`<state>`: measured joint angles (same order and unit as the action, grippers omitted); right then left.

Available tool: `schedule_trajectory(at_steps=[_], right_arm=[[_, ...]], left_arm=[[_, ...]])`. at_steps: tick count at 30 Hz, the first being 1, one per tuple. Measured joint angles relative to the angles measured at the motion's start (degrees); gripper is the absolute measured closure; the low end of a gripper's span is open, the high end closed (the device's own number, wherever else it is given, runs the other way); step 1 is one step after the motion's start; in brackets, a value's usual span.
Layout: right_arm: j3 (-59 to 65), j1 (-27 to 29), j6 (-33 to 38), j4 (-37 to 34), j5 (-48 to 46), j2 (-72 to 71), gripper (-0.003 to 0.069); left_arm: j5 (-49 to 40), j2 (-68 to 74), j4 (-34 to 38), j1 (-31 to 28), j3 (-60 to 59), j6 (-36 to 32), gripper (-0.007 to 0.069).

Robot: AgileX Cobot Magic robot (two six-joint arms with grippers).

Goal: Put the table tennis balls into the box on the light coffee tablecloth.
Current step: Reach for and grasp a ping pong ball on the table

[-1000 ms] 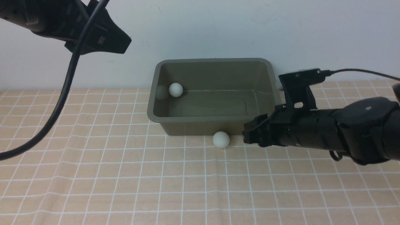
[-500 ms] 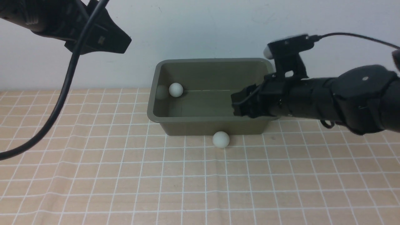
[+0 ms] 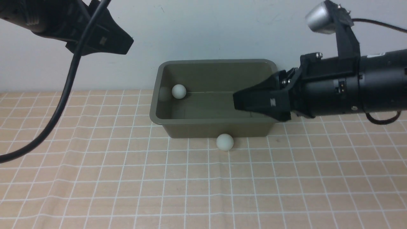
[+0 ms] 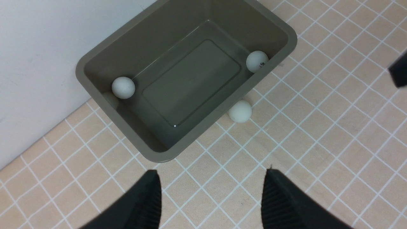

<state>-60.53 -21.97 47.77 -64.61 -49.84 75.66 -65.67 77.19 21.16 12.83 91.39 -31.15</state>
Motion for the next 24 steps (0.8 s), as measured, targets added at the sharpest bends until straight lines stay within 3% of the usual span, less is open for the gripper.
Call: schedule_trajectory(at_steps=[6,10,13,19,24], right_arm=[[0.0,0.0,-7.27,15.09,-8.99,-4.81,0.041],[0.0,0.0,-21.36,37.6,-7.54,-7.46,0.041],[0.0,0.0,-27.26,47.12,-3.19,-7.75,0.041],[0.0,-0.83,-29.66,49.69,3.83,-4.8,0.041],[0.06,-6.3,-30.27,50.59,12.1,0.02,0.041]], left_arm=[[0.0,0.0,0.0,0.0,0.0,0.0,0.0274],[0.0,0.0,0.0,0.0,0.0,0.0,0.0274],[0.0,0.0,0.05,0.0,0.0,0.0,0.0274],[0.0,0.0,0.16,0.0,0.0,0.0,0.0274],[0.0,0.0,0.17,0.0,0.0,0.0,0.0274]])
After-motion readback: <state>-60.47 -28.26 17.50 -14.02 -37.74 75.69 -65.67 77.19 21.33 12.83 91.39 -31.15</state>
